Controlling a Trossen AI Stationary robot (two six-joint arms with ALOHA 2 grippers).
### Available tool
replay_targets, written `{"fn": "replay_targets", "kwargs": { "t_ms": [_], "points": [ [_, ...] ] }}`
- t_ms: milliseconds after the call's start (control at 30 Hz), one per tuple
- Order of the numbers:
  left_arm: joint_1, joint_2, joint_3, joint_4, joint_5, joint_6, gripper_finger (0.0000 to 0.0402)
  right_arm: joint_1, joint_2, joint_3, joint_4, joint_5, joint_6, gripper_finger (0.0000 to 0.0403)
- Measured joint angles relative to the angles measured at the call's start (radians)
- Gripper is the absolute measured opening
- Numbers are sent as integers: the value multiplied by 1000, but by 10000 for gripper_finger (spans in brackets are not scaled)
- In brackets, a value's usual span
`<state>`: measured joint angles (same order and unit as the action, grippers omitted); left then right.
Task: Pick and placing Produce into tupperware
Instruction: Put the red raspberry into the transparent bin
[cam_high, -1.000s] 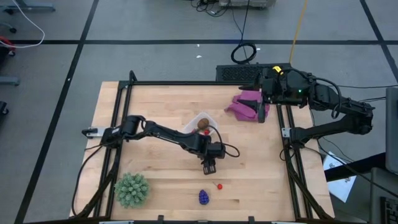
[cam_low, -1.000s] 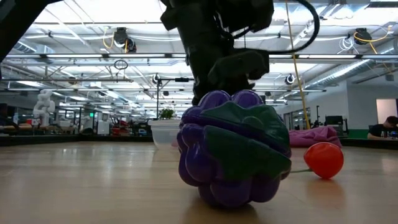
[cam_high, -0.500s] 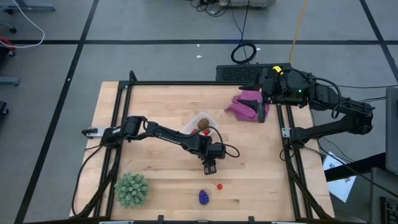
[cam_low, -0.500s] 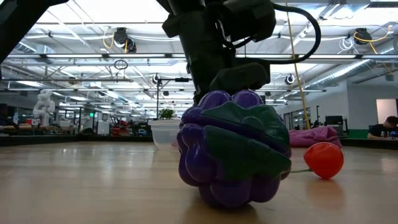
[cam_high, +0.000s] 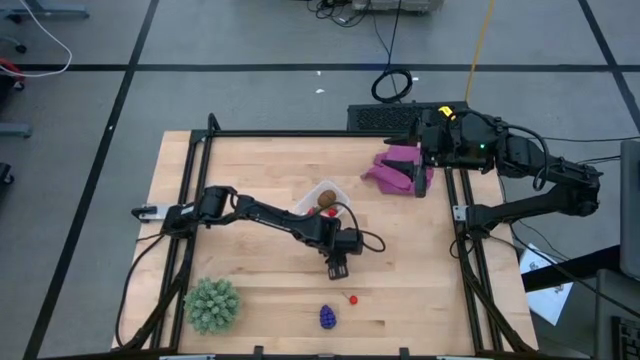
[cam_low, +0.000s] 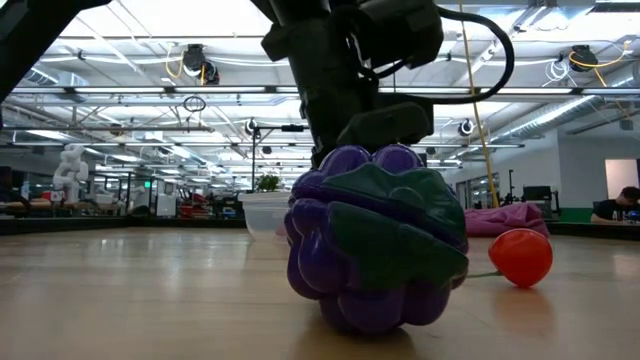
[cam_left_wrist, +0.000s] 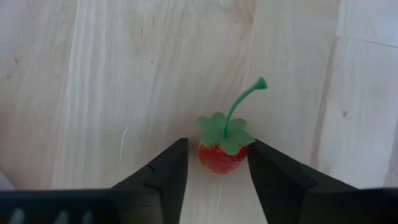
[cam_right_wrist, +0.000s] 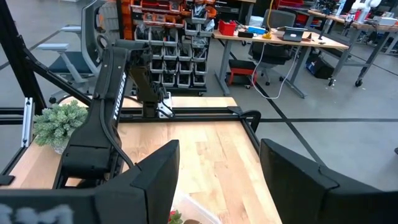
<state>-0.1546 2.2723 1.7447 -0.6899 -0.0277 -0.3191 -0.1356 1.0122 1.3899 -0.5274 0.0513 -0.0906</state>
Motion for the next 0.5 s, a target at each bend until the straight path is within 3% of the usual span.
{"fn": "replay_targets", "kwargs": {
  "t_ms": [233,500],
  "points": [
    [1,0,0,0,0,0,122,0,0,0,0,0,0,215],
    [0,-25,-2,3,0,-3,123,0,0,0,0,0,0,215]
  ]
}}
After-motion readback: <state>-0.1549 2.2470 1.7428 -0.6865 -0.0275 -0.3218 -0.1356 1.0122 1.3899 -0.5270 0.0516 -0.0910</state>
